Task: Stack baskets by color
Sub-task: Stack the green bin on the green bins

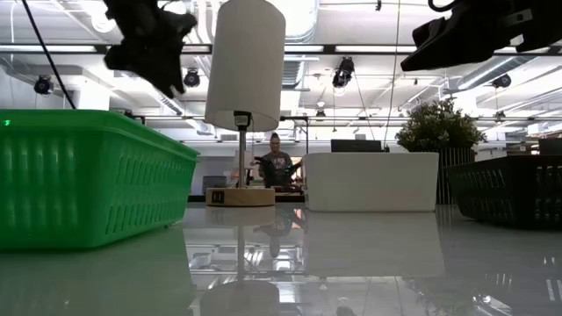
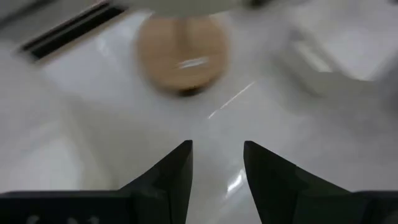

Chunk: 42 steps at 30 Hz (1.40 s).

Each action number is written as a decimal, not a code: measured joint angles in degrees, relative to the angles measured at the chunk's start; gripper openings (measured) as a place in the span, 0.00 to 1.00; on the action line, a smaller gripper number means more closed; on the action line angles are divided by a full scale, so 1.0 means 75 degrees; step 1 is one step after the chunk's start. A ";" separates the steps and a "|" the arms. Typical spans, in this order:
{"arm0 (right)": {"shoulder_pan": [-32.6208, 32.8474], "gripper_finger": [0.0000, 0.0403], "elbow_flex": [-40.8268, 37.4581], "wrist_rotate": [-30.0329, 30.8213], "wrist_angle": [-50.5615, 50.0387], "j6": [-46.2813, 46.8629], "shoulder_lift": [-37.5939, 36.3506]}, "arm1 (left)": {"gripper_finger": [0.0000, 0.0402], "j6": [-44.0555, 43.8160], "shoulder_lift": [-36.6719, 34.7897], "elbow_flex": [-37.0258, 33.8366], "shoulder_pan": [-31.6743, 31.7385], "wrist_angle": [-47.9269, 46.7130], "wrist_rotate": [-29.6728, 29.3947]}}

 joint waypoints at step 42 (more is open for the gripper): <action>0.0670 0.02 0.3536 -0.0190 -0.4123 0.1135 0.3146 | 0.22 -0.7190 0.2050 -0.0032 -0.5411 -0.2055 0.4453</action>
